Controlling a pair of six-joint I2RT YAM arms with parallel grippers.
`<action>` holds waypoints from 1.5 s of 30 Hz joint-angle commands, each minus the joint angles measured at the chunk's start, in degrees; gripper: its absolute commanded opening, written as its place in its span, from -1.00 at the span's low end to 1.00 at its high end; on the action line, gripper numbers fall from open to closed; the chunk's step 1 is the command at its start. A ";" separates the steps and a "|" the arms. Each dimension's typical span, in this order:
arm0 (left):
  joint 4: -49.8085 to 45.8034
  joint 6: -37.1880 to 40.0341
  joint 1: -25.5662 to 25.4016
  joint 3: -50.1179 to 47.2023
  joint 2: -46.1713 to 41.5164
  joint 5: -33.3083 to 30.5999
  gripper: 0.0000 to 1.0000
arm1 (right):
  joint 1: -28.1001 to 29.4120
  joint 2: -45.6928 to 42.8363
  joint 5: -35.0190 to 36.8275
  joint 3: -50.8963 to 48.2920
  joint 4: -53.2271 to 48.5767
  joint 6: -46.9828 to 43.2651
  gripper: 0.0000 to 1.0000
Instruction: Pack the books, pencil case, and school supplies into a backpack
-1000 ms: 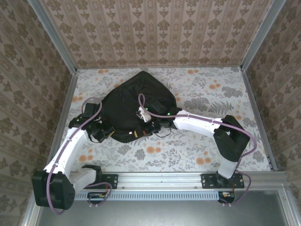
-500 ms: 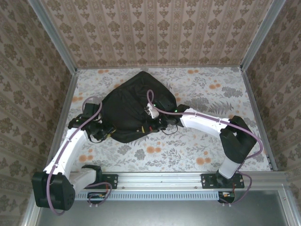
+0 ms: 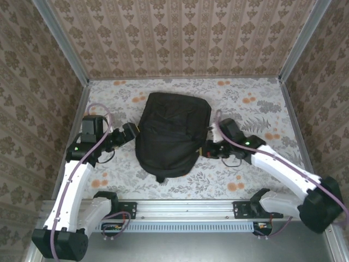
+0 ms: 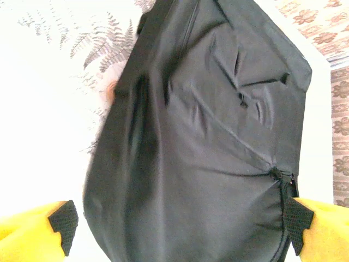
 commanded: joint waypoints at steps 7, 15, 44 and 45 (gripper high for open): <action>5.80 1.98 1.06 0.82 2.79 3.66 1.00 | -4.99 -2.78 -1.09 -4.10 -2.84 -0.40 -0.82; 14.88 9.39 1.37 0.74 2.72 -4.41 1.00 | -4.99 -10.89 17.10 2.50 -7.18 -5.78 0.99; 90.14 37.31 7.12 -28.53 37.53 -29.39 1.00 | -30.80 12.76 37.48 -27.86 77.58 -26.52 1.00; 90.14 37.13 7.23 -28.60 37.50 -28.97 1.00 | -31.11 16.80 36.73 -28.13 82.09 -26.57 1.00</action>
